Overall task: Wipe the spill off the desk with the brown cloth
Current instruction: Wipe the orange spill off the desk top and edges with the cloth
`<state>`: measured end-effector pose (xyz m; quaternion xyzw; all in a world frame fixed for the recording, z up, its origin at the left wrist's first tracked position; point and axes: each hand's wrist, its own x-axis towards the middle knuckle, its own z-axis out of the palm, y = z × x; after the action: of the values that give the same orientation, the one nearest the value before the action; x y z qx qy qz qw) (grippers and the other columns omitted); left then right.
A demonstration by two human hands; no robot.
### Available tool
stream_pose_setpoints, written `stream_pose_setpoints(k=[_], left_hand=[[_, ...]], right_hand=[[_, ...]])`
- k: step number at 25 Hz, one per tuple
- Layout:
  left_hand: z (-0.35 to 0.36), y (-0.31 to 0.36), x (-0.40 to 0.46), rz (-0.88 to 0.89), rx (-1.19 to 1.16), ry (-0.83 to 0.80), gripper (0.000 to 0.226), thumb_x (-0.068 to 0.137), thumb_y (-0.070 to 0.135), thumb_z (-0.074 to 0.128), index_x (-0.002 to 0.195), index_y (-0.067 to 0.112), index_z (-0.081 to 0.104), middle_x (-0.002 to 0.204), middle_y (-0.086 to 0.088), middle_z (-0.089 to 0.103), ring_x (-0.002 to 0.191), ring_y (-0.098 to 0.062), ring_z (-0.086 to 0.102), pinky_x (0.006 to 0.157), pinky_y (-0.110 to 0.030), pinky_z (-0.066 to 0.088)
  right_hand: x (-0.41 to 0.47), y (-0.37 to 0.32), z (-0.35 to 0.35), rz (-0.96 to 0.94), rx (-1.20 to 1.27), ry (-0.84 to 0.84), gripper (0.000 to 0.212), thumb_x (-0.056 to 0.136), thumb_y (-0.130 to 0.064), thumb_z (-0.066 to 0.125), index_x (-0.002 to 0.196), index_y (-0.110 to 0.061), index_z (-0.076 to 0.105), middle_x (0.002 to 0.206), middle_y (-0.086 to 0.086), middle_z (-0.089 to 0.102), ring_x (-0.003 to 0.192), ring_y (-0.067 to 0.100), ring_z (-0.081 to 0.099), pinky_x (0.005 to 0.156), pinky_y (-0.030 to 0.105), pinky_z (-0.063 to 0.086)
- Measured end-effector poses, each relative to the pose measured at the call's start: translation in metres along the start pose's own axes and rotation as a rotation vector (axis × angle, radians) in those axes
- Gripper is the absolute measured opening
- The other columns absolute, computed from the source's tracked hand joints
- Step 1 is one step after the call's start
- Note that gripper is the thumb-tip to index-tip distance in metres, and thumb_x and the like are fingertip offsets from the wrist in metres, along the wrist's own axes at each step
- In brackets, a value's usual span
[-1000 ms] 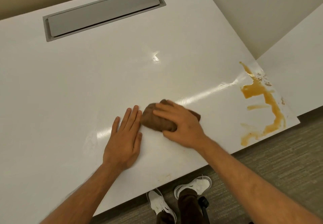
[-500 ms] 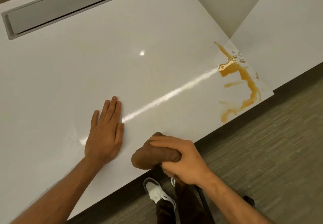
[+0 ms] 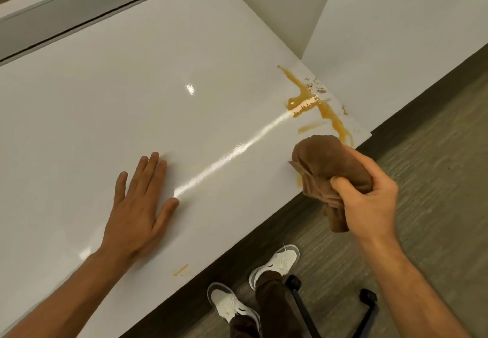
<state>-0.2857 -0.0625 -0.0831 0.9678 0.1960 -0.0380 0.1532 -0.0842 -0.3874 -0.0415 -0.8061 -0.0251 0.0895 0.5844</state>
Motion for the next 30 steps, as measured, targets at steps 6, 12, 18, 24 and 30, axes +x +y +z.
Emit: stream_pose_setpoints(k=[6,12,18,24,30], left_hand=[[0.006,0.04,0.071,0.07,-0.125,-0.004,0.081,0.099,0.061,0.017,0.166,0.015,0.012,0.174,0.005,0.003,0.16,-0.009,-0.004,0.127,-0.026,-0.013],[0.024,0.04,0.085,0.056,-0.086,0.025,0.071,0.107,0.055,0.016,0.167,0.018,0.012,0.176,0.004,0.005,0.162,-0.01,-0.001,0.131,-0.036,-0.002],[0.024,0.044,0.09,0.018,-0.051,-0.021,0.064,0.108,0.037,0.026,0.165,0.01,0.015,0.175,-0.007,0.011,0.162,-0.023,0.007,0.13,-0.049,0.009],[0.02,0.035,0.088,0.027,-0.178,-0.028,0.064,0.108,0.038,0.029,0.165,0.01,0.021,0.175,-0.006,0.013,0.162,-0.021,0.007,0.13,-0.043,0.004],[0.025,0.036,0.089,0.03,-0.086,-0.016,0.072,0.106,0.058,0.013,0.167,0.018,0.013,0.176,0.002,0.005,0.162,-0.012,-0.001,0.127,-0.025,-0.009]], right_hand=[[0.009,0.026,0.048,-0.111,-0.543,-0.16,0.078,0.086,-0.028,0.081,0.154,-0.022,0.044,0.162,-0.001,0.04,0.155,0.024,0.022,0.121,0.056,0.032],[0.0,0.038,0.069,-0.264,-0.621,-0.08,0.08,0.077,-0.034,0.089,0.146,-0.013,0.055,0.149,0.01,0.058,0.148,0.034,0.039,0.118,0.054,0.038],[-0.075,0.041,0.11,-0.502,-0.563,-0.235,0.052,0.087,-0.027,0.074,0.135,-0.007,0.064,0.138,0.012,0.066,0.139,0.037,0.051,0.12,0.044,0.032],[-0.165,0.028,0.152,-0.655,-0.481,-0.808,0.076,0.077,-0.024,0.085,0.144,-0.017,0.05,0.149,0.003,0.053,0.148,0.032,0.036,0.127,0.041,0.01],[-0.163,0.008,0.166,-0.514,-0.188,-1.316,0.056,0.079,-0.005,0.081,0.132,-0.007,0.064,0.137,0.013,0.064,0.141,0.035,0.039,0.124,0.049,0.024]])
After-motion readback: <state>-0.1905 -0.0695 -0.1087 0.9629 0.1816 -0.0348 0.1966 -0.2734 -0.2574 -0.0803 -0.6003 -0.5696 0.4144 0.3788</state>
